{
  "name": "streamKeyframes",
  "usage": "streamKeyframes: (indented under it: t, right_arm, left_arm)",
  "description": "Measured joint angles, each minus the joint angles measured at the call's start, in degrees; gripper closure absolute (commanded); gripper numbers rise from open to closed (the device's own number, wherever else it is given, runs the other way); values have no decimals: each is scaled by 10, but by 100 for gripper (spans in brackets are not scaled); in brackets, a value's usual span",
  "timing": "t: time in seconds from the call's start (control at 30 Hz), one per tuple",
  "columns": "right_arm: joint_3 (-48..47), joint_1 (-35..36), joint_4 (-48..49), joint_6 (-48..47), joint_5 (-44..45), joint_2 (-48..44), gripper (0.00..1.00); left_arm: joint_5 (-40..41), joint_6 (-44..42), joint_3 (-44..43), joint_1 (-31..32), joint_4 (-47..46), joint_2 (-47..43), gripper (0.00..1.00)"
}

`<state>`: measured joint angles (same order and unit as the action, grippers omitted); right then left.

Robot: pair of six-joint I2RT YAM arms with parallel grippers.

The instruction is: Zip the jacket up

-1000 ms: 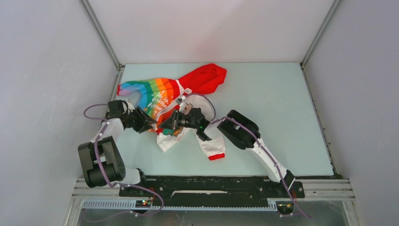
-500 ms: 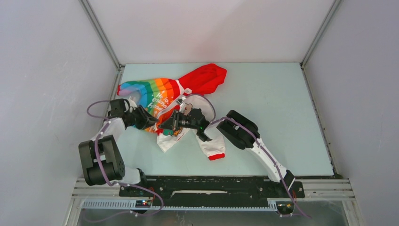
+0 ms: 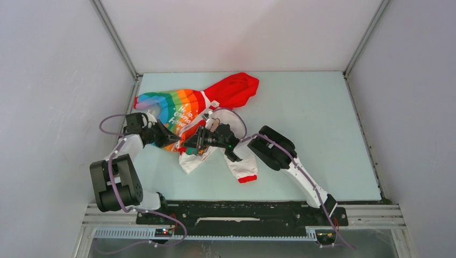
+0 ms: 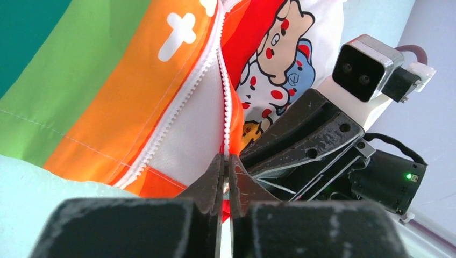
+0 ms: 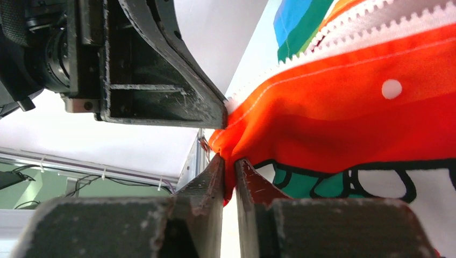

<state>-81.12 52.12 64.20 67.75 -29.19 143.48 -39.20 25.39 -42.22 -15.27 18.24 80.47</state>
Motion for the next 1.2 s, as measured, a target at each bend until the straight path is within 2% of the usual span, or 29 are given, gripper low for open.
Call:
streamKeyframes:
  t: [0.13, 0.37, 0.47, 0.6, 0.97, 1.2]
  right_arm:
    - [20, 0, -22, 6, 8, -5, 48]
    - [90, -5, -77, 5, 8, -80, 43]
    - [104, -9, -79, -7, 0, -100, 37]
    - [107, -11, -73, -24, -5, -108, 24]
    - [73, -2, -79, -148, -6, -108, 23]
    - [17, 10, -104, -198, -6, -103, 33]
  left_arm:
    - [-1, 1, 1, 1, -4, -2, 100]
    - [0, 0, 9, 10, -13, -36, 100]
    - [0, 0, 10, 11, -14, -51, 100]
    - [3, 0, 10, 17, -13, -56, 100]
    - [11, -4, 10, 32, -9, -63, 100]
    - [13, -4, 10, 32, -9, -63, 100]
